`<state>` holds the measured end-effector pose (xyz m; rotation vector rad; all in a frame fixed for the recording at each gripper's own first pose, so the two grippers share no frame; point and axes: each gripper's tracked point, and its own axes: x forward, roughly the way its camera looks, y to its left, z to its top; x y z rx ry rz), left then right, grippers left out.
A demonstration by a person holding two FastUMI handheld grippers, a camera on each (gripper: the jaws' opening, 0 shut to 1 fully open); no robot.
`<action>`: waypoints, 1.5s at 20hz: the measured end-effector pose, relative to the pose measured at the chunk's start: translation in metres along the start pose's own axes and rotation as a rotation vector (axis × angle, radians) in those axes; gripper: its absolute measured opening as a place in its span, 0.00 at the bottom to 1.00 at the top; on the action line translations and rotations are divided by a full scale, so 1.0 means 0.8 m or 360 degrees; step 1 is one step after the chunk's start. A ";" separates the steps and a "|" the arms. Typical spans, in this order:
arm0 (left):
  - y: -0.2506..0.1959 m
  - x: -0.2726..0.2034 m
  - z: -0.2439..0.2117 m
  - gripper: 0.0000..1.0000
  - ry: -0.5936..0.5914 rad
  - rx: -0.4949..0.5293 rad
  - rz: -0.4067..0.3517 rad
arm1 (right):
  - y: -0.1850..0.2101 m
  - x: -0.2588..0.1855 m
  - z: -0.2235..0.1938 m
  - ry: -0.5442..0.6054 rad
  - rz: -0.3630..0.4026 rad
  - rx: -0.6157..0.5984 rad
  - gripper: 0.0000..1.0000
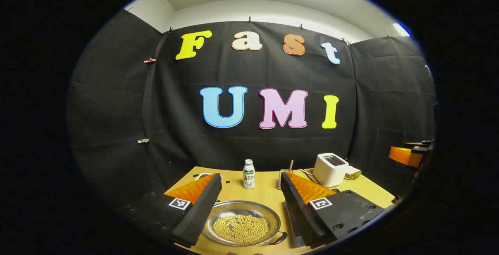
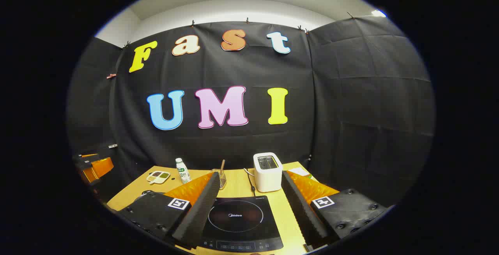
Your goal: First push the handle of the pot to place it horizontally, then grasp the pot with both hands and set it on the induction cooktop.
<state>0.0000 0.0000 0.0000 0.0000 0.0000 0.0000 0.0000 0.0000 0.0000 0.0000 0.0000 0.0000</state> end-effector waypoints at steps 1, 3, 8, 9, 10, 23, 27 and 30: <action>0.001 0.000 -0.002 0.95 -0.0002 0.0010 -0.0001 | 0.004 -0.001 0.002 -0.0004 0.0014 -0.0001 0.98; 0.004 -0.001 -0.010 0.95 0.0014 0.0009 -0.0005 | 0.011 -0.004 0.003 -0.0004 0.0049 -0.0039 0.98; 0.008 -0.004 -0.021 0.95 0.0047 -0.0042 -0.0007 | 0.009 -0.005 0.004 -0.0008 0.0028 -0.0065 0.98; 0.010 -0.005 -0.024 0.95 0.0052 -0.0030 -0.0009 | 0.007 -0.005 0.004 -0.0011 0.0014 -0.0075 0.98; 0.014 -0.006 -0.024 0.95 0.0058 -0.0009 -0.0006 | 0.007 -0.006 0.005 -0.0016 0.0002 -0.0083 0.98; 0.024 -0.009 -0.046 0.95 0.0114 -0.0008 -0.0053 | 0.014 -0.027 0.004 -0.0030 -0.0019 -0.0039 0.98; 0.028 -0.006 -0.054 0.95 0.0152 -0.0048 -0.0079 | 0.018 -0.030 -0.002 0.0002 0.0006 -0.0028 0.98; 0.034 -0.006 -0.061 0.95 0.0195 -0.0055 -0.0135 | 0.013 -0.030 -0.006 0.0033 -0.0009 -0.0051 0.96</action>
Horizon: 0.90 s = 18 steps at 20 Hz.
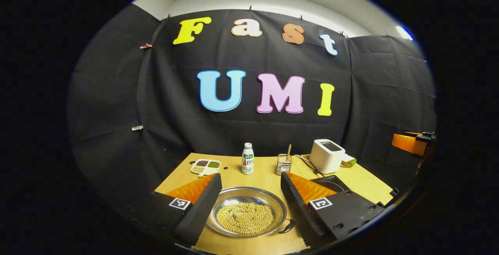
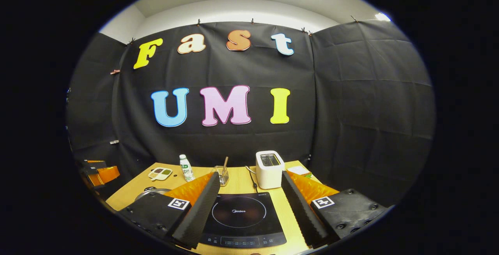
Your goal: First push the handle of the pot to place it horizontally, then grasp the pot with both hands and set it on the induction cooktop.
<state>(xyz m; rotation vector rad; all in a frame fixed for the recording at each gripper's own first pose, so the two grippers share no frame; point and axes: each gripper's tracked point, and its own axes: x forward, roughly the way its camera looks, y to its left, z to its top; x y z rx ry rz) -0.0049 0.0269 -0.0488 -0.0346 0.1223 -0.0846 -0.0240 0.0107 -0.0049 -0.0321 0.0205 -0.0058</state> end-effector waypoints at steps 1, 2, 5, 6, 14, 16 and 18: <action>0.004 -0.002 -0.004 0.94 0.0014 -0.0008 -0.0016 | 0.000 0.001 -0.002 0.0014 -0.0004 0.0008 0.96; 0.006 -0.002 -0.006 0.94 0.0033 -0.0018 -0.0045 | 0.001 0.001 -0.001 0.0020 -0.0010 0.0016 0.98; 0.006 -0.004 -0.027 0.84 0.0126 -0.0023 -0.0136 | 0.005 0.004 0.000 0.0026 -0.0013 0.0014 0.98; 0.005 -0.004 -0.034 0.81 0.0159 -0.0017 -0.0166 | 0.008 0.006 0.000 0.0025 -0.0004 0.0003 0.98; -0.020 -0.008 -0.127 0.37 0.0520 0.0097 -0.0284 | 0.008 0.035 -0.024 0.0094 0.0055 -0.0004 0.98; -0.025 -0.009 -0.156 0.29 0.0619 0.0114 -0.0288 | 0.003 0.044 -0.028 0.0109 0.0063 0.0019 0.99; -0.026 -0.012 -0.191 0.21 0.0729 0.0122 -0.0266 | -0.001 0.053 -0.033 0.0126 0.0070 0.0043 0.98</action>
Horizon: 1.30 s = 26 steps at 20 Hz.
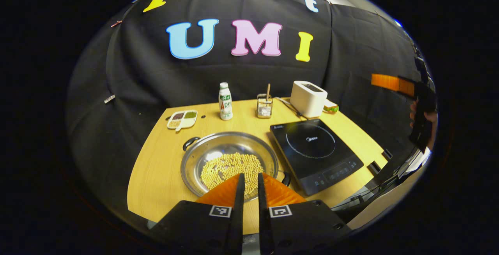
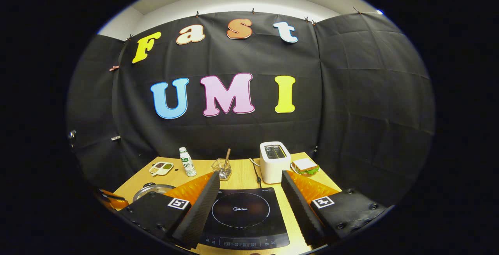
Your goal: First push the handle of the pot to place it horizontally, then grasp the pot with both hands and set it on the induction cooktop.
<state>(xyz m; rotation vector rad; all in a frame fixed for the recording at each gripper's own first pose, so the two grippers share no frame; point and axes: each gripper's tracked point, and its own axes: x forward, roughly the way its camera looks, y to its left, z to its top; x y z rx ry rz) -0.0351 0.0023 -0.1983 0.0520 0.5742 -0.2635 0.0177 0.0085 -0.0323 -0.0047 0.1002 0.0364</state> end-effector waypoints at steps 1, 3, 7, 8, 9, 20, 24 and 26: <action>-0.002 0.006 -0.015 0.16 0.0048 -0.0010 0.0010 | -0.002 0.004 -0.005 0.0016 0.0006 0.0009 0.98; -0.011 0.018 -0.037 0.06 0.0130 -0.0042 0.0000 | -0.003 0.011 -0.014 0.0063 0.0026 0.0051 0.99; -0.019 0.038 -0.074 0.05 0.0281 -0.0004 -0.0016 | -0.006 0.027 -0.019 0.0096 0.0063 0.0055 0.98; -0.018 0.046 -0.079 0.05 0.0305 0.0028 -0.0007 | -0.007 0.031 -0.018 0.0095 0.0070 0.0044 0.98; -0.025 0.049 -0.084 0.05 0.0327 0.0043 -0.0026 | -0.008 0.035 -0.017 0.0095 0.0080 0.0040 0.98; -0.055 0.111 -0.129 0.05 0.0583 0.0208 -0.0148 | -0.031 0.055 -0.013 0.0056 0.0110 -0.0010 0.99; -0.069 0.130 -0.123 0.05 0.0591 0.0269 -0.0185 | -0.042 0.058 -0.012 0.0043 0.0090 -0.0023 0.99; -0.074 0.138 -0.119 0.05 0.0590 0.0280 -0.0188 | -0.048 0.059 -0.012 0.0041 0.0081 -0.0030 0.99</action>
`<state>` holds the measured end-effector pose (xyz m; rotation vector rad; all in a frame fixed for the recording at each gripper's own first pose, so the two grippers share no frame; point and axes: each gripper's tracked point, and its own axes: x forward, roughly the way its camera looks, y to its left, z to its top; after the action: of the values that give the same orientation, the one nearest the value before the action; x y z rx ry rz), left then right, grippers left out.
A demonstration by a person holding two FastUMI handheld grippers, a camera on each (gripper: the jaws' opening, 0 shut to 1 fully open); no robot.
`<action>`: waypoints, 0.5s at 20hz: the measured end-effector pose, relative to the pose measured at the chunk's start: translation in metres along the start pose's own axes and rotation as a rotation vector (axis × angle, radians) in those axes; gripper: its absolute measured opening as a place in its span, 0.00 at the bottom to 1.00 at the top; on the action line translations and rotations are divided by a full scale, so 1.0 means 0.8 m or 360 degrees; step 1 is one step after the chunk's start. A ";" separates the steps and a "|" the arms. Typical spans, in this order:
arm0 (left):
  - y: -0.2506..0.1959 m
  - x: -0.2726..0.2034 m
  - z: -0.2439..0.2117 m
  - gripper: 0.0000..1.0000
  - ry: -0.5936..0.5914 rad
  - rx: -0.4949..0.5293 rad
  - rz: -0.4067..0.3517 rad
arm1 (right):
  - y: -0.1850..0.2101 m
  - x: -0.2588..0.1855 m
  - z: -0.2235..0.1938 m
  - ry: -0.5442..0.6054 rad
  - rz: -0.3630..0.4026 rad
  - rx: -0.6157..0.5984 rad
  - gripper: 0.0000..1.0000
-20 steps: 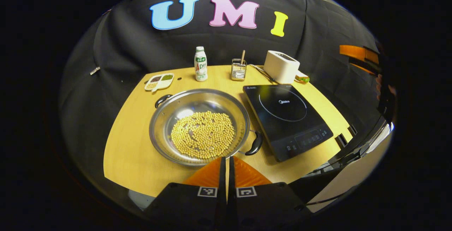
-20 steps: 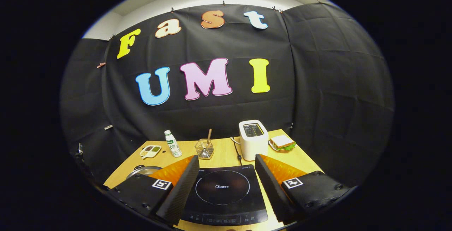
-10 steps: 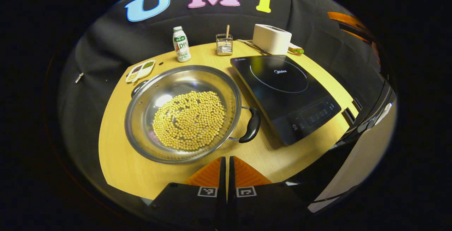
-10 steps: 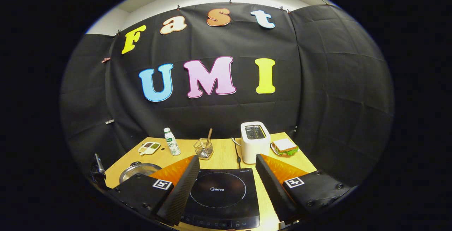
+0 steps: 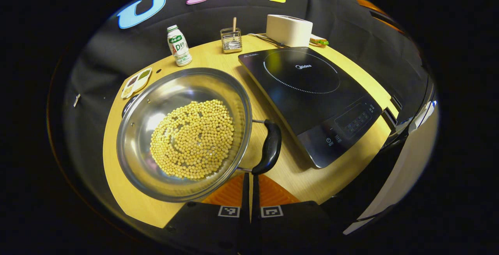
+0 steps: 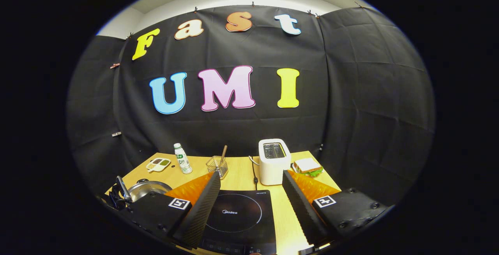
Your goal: First push the handle of the pot to place it horizontally, then grasp the pot with both hands and set it on the induction cooktop.
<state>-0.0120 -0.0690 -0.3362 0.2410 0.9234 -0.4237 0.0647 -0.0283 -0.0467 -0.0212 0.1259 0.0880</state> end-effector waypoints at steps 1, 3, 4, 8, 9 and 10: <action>-0.001 0.003 0.003 0.05 -0.0006 0.0001 0.0002 | -0.003 -0.001 0.000 -0.0001 -0.0006 -0.0005 0.99; -0.003 0.007 0.008 0.05 -0.0006 -0.0017 -0.0003 | -0.009 -0.001 0.000 -0.0002 -0.0018 -0.0011 0.99; -0.004 0.009 0.012 0.05 -0.0008 -0.0040 -0.0008 | -0.012 0.000 -0.001 -0.0002 -0.0025 -0.0013 0.99; -0.008 0.020 0.031 0.07 -0.0032 -0.0131 -0.0021 | -0.022 0.000 0.000 -0.0003 -0.0052 -0.0004 0.99; -0.009 0.023 0.036 0.05 -0.0040 -0.0147 -0.0020 | -0.025 0.000 -0.002 -0.0003 -0.0057 -0.0002 0.99; -0.010 0.026 0.042 0.05 -0.0048 -0.0155 -0.0017 | -0.027 0.001 -0.002 0.0000 -0.0062 -0.0001 0.99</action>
<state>0.0201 -0.0940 -0.3336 0.1404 0.9134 -0.3905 0.0672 -0.0494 -0.0481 -0.0240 0.1254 0.0492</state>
